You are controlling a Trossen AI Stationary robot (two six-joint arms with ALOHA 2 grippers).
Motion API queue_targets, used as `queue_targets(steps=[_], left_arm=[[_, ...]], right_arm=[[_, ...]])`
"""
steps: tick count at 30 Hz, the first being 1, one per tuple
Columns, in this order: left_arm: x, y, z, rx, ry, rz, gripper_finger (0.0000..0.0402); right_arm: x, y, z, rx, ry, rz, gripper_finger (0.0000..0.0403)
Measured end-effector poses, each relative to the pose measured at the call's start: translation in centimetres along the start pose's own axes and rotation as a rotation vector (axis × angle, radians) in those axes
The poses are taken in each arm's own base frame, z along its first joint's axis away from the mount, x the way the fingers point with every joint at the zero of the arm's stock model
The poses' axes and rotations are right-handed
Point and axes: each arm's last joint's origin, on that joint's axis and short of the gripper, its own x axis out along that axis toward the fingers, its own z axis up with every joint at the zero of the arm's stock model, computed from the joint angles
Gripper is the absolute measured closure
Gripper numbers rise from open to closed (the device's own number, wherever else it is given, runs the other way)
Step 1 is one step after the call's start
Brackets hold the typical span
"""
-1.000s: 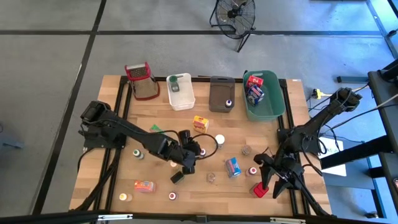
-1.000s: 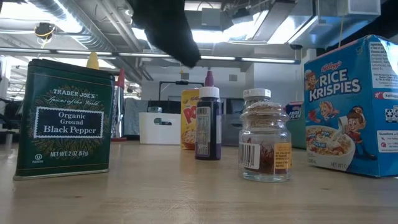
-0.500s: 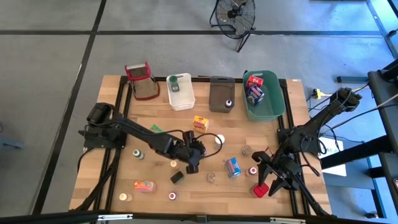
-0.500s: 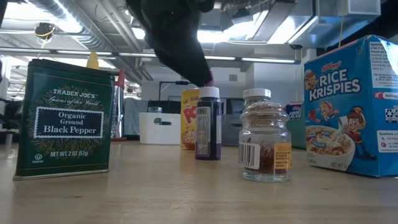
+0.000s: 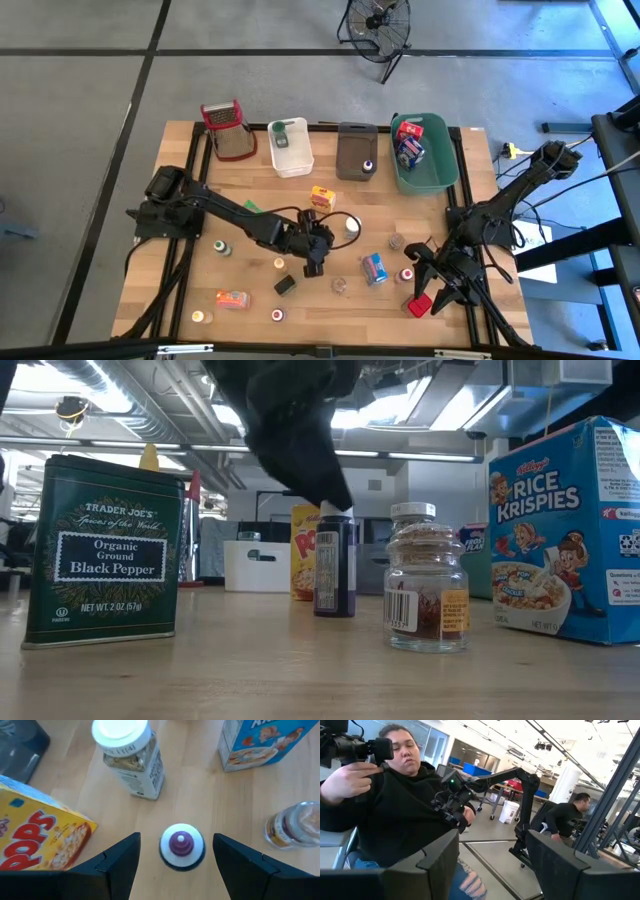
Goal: Pick & Place Kitchen Items
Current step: Put the purple food coloring bottle into the black transparent bin
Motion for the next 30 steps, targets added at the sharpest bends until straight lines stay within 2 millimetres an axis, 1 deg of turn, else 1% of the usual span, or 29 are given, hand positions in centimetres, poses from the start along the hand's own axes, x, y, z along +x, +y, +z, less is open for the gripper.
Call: queue_targets(steps=[5,8,13,21,30], left_arm=[[0.49,0.05,-0.06,0.005,0.006,-0.005,0.0160],[0.65,0.12,-0.15,0.008,0.015,-0.001,0.0172],[0.64,0.11,-0.11,0.005,0.011,-0.002,0.0209],[0.61,0.11,-0.13,0.005,0.015,-0.006,0.0283],[0.57,0.07,-0.17,-0.002,0.025,-0.022,0.0286]], right_arm=[[0.00,0.01,-0.05,0.001,0.005,0.001,0.0169],[0.00,0.02,-0.06,0.002,0.006,0.002,0.0169],[0.00,0.02,-0.07,0.002,0.007,0.002,0.0169],[0.00,0.02,-0.07,0.002,0.007,0.003,0.0169],[0.00,0.03,-0.11,0.003,0.011,0.004,0.0169]])
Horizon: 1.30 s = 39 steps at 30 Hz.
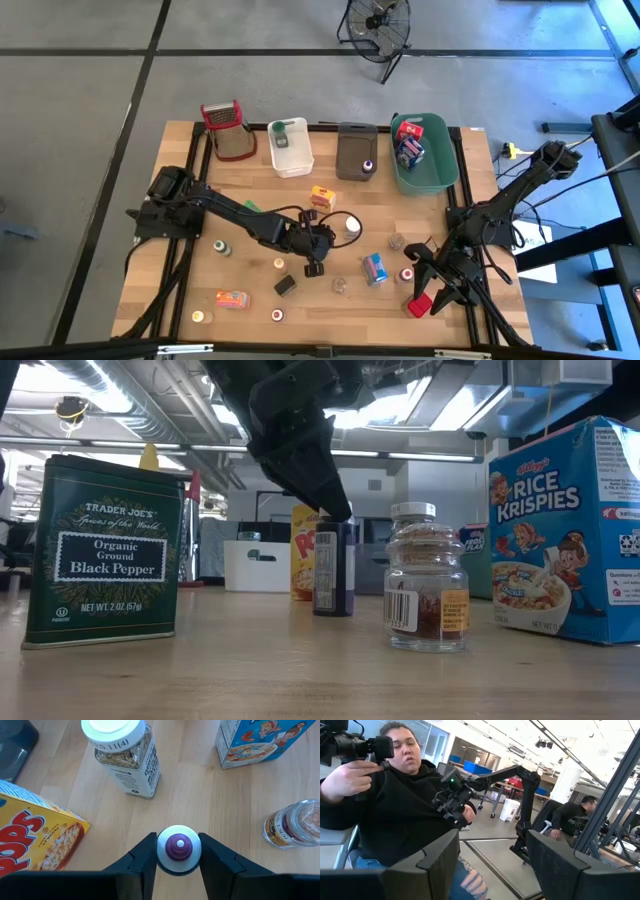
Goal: Pick & Place Kitchen Items
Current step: Put the purple food coloring bottle into the black transparent bin
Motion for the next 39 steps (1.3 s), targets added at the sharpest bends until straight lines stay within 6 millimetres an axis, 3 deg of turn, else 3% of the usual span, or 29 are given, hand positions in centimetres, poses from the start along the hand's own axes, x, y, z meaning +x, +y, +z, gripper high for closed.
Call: queue_targets(steps=[5,13,17,27,39], left_arm=[[-0.9,-0.2,0.5,0.009,0.019,-0.010,0.0286],[-4.9,0.3,3.8,0.054,0.003,0.025,0.0286],[-6.8,1.5,6.0,0.074,-0.011,0.044,0.0286],[-9.9,8.9,11.5,0.043,-0.061,0.155,0.0286],[-9.9,19.0,13.3,-0.036,-0.091,0.123,0.0286]], right_arm=[[0.0,0.0,-0.1,0.003,0.010,0.003,0.0169],[0.0,0.0,-0.1,0.005,0.013,0.004,0.0169],[0.0,0.0,-0.1,0.005,0.008,0.003,0.0169],[0.0,-0.1,0.2,0.002,-0.022,-0.003,0.0169],[0.0,-0.2,0.5,-0.039,-0.051,-0.015,0.0169]])
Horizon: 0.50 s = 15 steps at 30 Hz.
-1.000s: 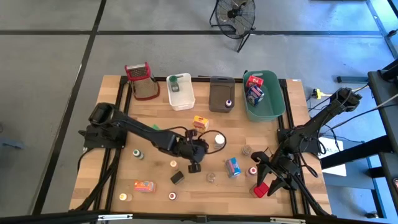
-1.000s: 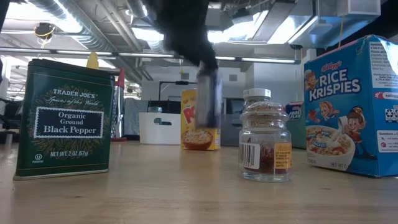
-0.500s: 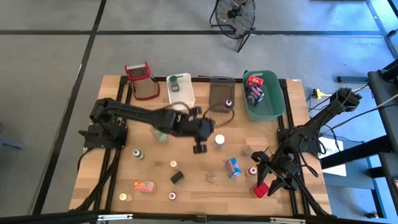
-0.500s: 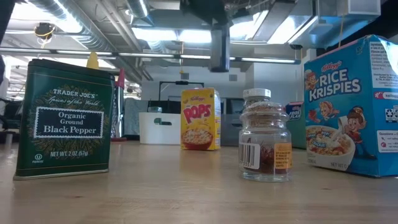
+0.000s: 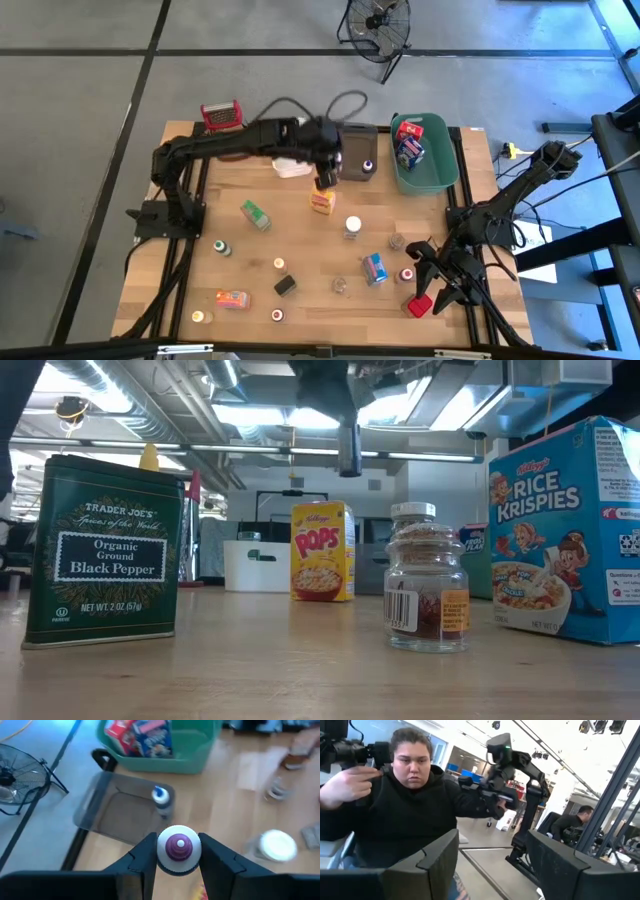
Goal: Pick & Place Kitchen Items
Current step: Put the purple food coloring bottle into the black transparent bin
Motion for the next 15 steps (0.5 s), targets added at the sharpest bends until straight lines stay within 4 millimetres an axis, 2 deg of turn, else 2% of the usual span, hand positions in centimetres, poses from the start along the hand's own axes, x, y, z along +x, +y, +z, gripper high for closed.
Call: queue_targets(steps=[5,9,15], left_arm=[[1.0,3.0,0.5,-0.033,-0.055,-0.008,0.0286],[3.3,4.6,0.5,-0.003,-0.073,0.000,0.0286],[7.1,8.4,-0.2,-0.050,-0.089,-0.034,0.0286]], right_arm=[[-0.1,-0.3,-0.1,-0.071,0.010,-0.015,0.0169],[-0.3,-1.0,-0.4,-0.090,0.032,-0.044,0.0169],[-0.6,-1.9,-1.0,-0.092,0.078,-0.085,0.0169]])
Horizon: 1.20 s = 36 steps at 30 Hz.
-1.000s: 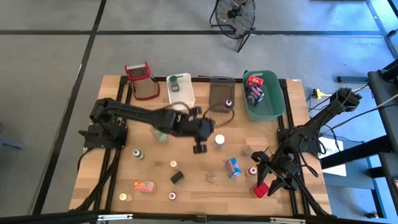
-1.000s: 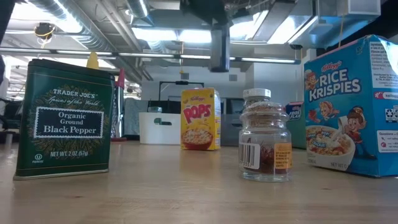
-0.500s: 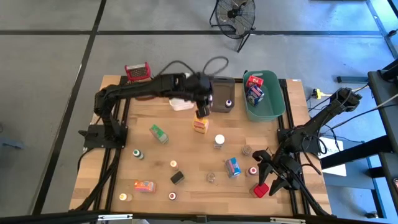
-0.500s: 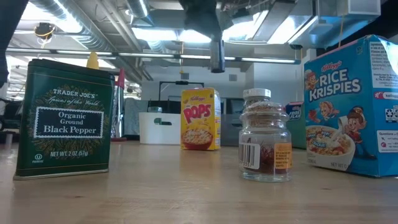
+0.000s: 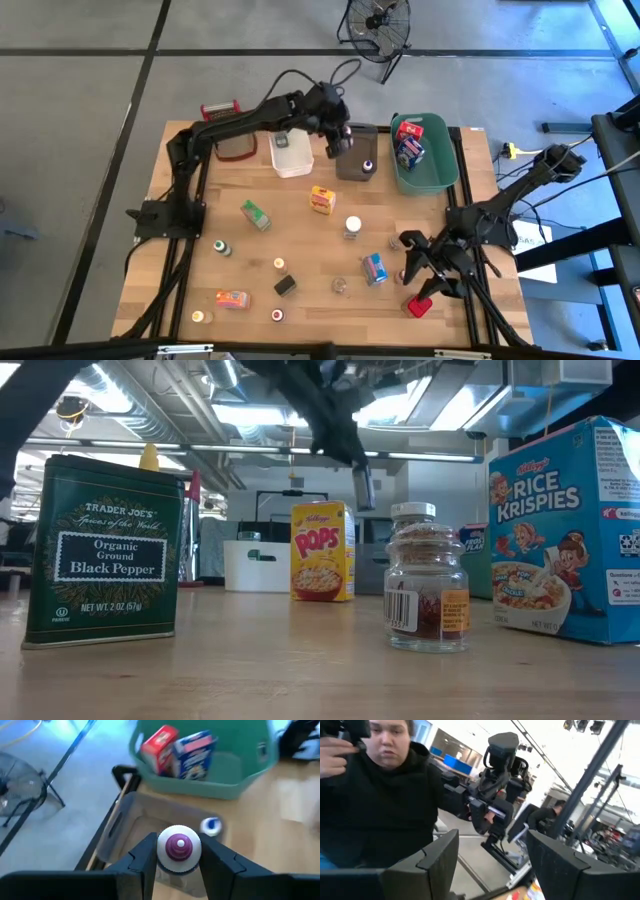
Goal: Pick & Place Kitchen Items
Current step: Put the purple food coloring bottle into the black transparent bin
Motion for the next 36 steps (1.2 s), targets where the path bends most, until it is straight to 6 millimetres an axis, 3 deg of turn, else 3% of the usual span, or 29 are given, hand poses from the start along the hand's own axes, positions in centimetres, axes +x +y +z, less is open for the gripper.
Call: queue_targets(steps=[6,10,21,29,36], left_arm=[[2.8,3.1,-1.5,-0.049,0.035,0.008,0.0286],[3.5,4.2,-1.7,-0.055,0.008,0.031,0.0286],[3.8,5.3,-1.0,-0.026,-0.089,0.074,0.0286],[6.0,7.1,-2.9,-0.082,-0.015,0.088,0.0286],[7.1,7.0,-3.4,-0.086,-0.004,0.082,0.0286]], right_arm=[[-0.2,-0.6,-0.8,0.007,0.060,-0.020,0.0169],[-0.3,-0.9,-1.1,0.016,0.082,-0.030,0.0169],[-0.5,-1.4,-1.4,0.023,0.103,-0.050,0.0169],[-0.7,-1.8,-1.7,0.027,0.126,-0.067,0.0169],[-0.9,-2.1,-2.0,0.029,0.145,-0.082,0.0169]])
